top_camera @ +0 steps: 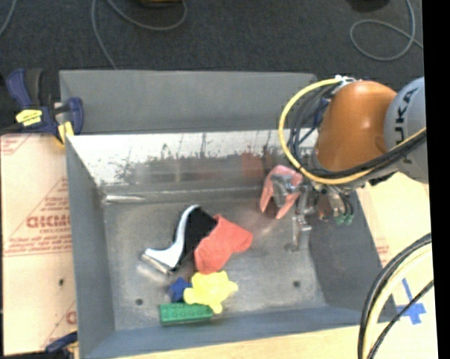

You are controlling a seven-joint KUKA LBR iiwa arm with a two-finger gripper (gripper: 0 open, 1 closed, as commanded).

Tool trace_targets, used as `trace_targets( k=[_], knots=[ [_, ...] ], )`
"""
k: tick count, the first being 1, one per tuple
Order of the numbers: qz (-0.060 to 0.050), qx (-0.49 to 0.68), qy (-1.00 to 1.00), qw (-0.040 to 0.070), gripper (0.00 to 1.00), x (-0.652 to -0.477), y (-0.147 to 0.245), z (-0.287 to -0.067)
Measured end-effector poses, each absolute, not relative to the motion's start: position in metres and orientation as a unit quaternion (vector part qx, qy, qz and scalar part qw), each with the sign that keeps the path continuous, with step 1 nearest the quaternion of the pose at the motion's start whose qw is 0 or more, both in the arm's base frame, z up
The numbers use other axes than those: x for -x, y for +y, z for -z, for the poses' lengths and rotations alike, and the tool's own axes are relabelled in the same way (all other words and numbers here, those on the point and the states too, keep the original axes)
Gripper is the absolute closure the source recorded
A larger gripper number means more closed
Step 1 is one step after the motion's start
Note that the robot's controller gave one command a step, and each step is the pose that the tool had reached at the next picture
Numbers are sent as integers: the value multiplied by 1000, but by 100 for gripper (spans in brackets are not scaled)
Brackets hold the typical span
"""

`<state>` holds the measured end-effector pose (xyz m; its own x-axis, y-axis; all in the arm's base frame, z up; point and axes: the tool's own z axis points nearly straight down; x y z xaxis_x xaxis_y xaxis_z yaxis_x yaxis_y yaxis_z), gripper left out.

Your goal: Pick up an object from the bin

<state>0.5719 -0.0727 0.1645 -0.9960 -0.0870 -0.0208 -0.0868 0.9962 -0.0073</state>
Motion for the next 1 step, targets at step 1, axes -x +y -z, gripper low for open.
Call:
trace_targets(
  k=[1],
  knots=[
    [0, 118, 993, 6, 0, -555, -30, -96]
  ],
)
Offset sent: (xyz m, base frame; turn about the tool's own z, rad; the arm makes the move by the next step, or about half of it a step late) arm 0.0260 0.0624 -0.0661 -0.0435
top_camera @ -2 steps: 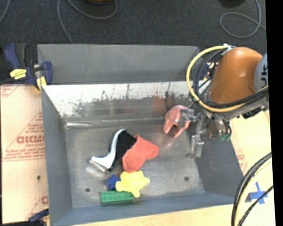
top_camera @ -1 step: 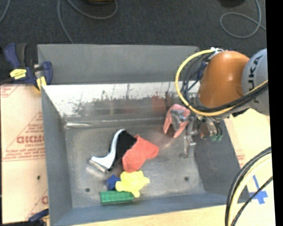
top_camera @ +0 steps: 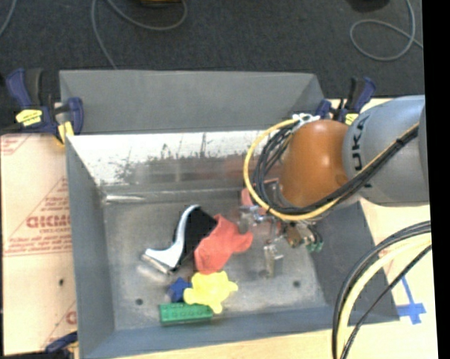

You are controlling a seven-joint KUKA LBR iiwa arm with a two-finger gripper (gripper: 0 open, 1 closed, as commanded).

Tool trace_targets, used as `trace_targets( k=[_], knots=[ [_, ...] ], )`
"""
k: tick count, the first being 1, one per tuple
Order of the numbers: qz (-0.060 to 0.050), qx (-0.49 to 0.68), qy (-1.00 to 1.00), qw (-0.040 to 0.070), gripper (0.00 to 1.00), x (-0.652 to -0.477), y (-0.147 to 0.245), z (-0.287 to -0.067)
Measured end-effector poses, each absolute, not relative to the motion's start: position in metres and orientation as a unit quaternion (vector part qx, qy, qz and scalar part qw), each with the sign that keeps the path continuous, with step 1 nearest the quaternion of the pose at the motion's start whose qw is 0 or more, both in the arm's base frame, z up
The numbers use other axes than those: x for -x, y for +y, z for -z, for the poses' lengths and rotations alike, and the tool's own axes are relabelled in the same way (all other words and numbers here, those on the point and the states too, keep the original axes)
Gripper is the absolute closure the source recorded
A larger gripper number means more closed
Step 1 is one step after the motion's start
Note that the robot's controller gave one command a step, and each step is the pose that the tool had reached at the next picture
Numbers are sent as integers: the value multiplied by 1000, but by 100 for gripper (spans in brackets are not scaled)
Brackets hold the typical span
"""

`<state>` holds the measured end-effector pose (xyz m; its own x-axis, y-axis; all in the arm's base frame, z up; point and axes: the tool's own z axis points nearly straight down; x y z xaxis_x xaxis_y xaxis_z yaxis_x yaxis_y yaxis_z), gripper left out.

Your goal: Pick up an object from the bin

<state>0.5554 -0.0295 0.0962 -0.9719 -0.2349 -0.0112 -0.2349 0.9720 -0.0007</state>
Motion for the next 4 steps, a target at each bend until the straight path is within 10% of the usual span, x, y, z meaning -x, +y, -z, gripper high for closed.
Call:
trace_targets(
  k=[1, 2, 4],
  knots=[
    [-1, 77, 997, -1, 0, -583, -16, -90],
    [0, 200, 980, 2, 100, -600, 14, -73],
    [1, 195, 981, -1, 100, -613, 25, -115]
  ],
)
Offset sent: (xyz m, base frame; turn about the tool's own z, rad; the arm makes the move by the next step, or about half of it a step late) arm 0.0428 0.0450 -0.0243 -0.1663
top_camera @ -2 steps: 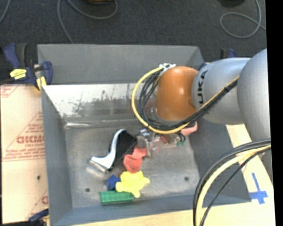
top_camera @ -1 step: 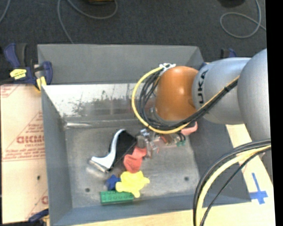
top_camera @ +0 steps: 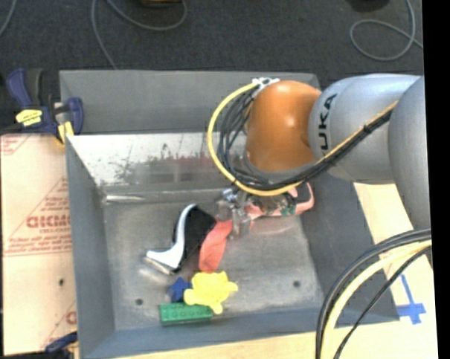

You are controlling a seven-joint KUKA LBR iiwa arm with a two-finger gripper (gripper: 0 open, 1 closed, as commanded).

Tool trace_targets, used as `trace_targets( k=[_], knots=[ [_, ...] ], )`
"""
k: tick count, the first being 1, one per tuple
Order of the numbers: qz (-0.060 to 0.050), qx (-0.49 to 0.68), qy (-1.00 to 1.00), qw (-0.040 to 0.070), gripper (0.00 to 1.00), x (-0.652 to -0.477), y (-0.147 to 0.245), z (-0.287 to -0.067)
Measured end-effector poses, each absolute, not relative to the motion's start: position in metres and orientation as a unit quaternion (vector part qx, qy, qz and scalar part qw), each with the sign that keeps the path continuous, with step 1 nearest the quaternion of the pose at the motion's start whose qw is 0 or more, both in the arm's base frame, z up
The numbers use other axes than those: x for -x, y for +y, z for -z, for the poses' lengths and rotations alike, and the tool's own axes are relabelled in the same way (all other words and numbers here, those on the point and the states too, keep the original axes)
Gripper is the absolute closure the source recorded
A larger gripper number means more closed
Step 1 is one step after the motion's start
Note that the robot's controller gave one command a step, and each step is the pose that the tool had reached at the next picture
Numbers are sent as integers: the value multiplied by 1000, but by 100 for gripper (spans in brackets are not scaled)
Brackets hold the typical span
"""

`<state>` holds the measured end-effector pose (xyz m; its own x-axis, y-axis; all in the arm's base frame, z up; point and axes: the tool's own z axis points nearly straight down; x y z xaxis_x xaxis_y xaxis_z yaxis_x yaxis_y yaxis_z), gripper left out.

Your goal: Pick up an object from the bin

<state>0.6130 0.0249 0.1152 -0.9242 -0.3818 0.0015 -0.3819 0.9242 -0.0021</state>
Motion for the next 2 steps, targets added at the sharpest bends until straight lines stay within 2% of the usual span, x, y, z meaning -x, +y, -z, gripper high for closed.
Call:
trace_targets(
  k=[1, 2],
  knots=[
    [0, -192, -981, 0, 100, -609, 26, -182],
    [0, -191, -982, 0, 100, -611, 25, -206]
  ],
)
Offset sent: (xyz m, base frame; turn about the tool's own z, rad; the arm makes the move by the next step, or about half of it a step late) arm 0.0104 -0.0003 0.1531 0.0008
